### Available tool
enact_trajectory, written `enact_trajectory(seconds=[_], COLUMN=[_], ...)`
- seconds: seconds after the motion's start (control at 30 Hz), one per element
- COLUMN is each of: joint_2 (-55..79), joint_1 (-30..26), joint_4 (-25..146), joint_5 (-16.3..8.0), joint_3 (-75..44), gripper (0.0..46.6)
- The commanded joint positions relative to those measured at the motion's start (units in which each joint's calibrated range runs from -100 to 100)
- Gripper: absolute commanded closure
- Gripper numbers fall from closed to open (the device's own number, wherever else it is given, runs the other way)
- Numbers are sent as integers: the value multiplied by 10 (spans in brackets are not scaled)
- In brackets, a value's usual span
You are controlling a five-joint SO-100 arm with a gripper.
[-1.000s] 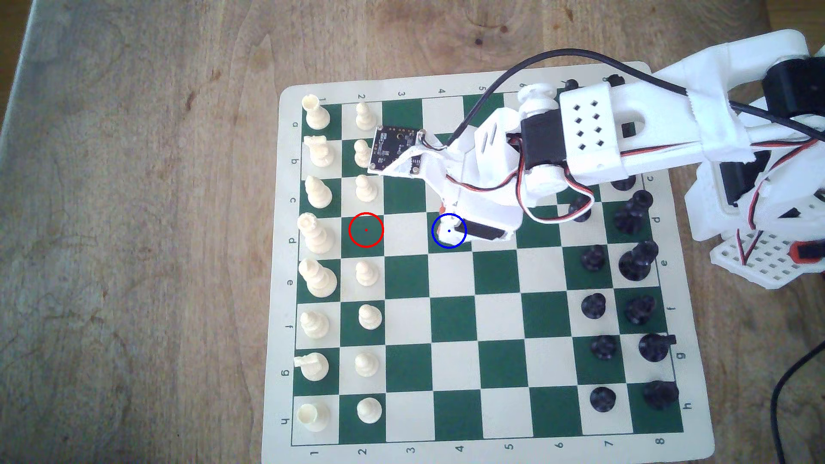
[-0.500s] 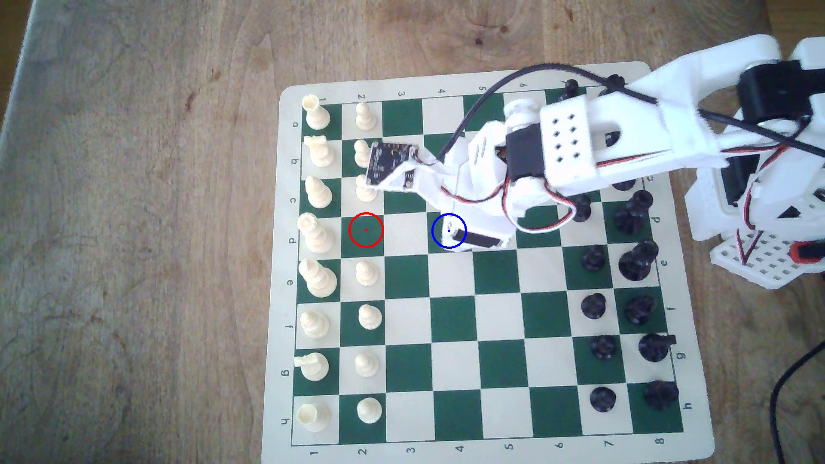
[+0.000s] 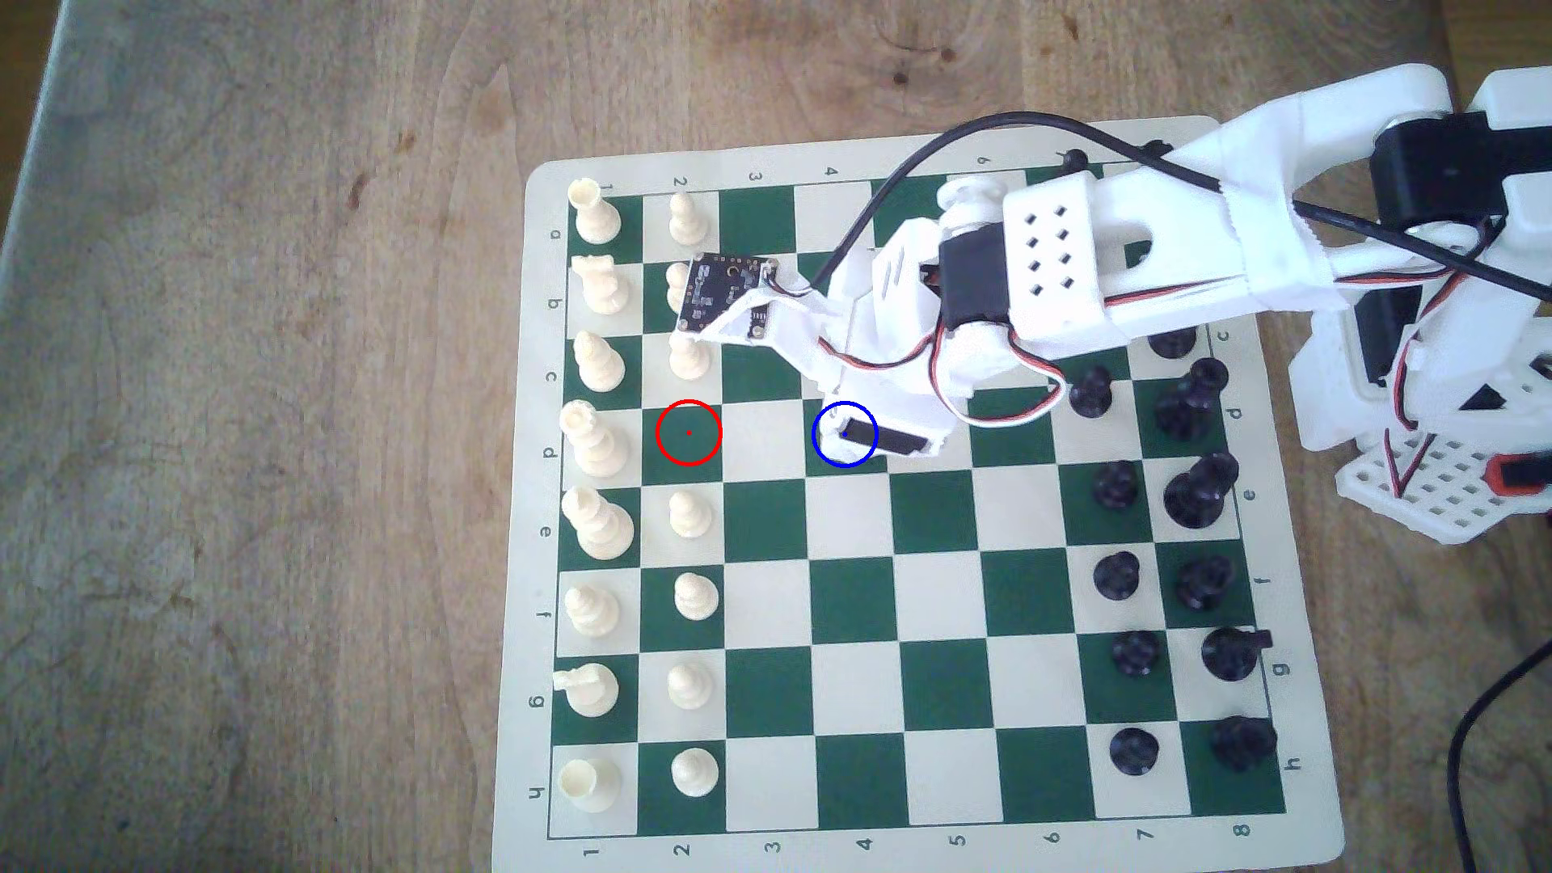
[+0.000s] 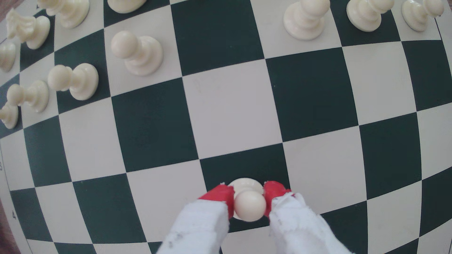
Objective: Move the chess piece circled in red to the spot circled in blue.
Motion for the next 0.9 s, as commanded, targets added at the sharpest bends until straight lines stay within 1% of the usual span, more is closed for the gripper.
enact_trajectory(seconds=[0.0,0.27,0.37,0.43,0.47,0.6,0.77,0.87], joint_2=[-6,9,10,10,10,2,-30,-46], joint_1=[7,9,9,9,10,13,19,21], joint_4=[-6,-6,-6,-6,-6,-4,-3,6], joint_5=[3,3,2,3,4,12,19,21], joint_3=[-52,-51,-51,-51,-49,-44,-26,-20], gripper=[425,423,411,388,354,307,272,267])
